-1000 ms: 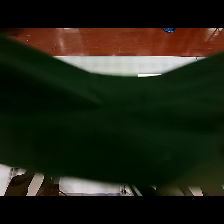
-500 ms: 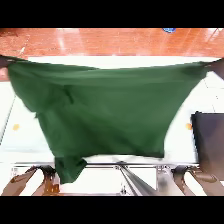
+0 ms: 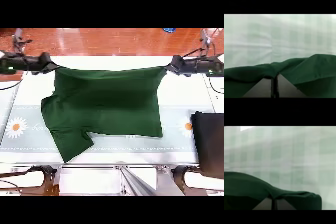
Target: Fold the shirts.
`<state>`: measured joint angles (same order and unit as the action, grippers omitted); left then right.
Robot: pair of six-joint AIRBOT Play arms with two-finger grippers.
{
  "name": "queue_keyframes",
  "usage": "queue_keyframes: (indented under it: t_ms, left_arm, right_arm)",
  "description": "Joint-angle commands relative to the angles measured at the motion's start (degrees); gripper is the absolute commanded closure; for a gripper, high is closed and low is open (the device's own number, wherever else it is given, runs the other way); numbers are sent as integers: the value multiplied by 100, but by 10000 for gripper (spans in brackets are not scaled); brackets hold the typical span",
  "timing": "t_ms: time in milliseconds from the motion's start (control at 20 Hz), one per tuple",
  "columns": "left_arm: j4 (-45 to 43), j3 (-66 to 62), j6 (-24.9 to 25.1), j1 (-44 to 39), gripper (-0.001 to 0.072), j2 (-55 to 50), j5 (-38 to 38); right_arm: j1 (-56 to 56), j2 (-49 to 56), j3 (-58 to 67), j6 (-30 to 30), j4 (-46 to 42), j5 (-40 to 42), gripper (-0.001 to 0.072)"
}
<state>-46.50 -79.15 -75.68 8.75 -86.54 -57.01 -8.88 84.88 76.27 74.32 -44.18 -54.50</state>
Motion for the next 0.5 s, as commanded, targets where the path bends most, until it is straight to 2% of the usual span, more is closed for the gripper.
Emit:
queue_keyframes:
  t_ms: [0, 50, 100, 150, 200, 250, 350, 450]
  left_arm:
    - [11, -376, -7, -251, 681, -748, 717]
    - [31, -494, -4, -260, 662, -831, 702]
    - [26, -584, -11, -256, 483, -857, 638]
    - [17, -654, -9, -225, 198, -846, 479]
    - [-118, -787, -9, -122, 199, -846, 133]
    - [-267, -929, -26, 44, 199, -846, -286]
    - [-586, -1235, -614, 590, 200, -841, -1375]
    - [-636, -1161, -957, 1241, 200, -741, -2492]
  right_arm:
    - [-87, 1104, 822, 299, 378, 229, 690]
    - [-140, 1270, 1034, 501, 450, 219, 659]
    - [-210, 1373, 1167, 640, 754, 122, 447]
    - [-310, 1401, 1237, 398, 1132, -129, 302]
    - [-439, 1370, 1270, -44, 1384, -455, 304]
    - [-621, 1290, 1270, -238, 1375, -778, 304]
    - [-1106, 1088, 1268, -208, 1069, -1545, 304]
    - [-1541, 807, 1137, 116, 114, -2378, 304]
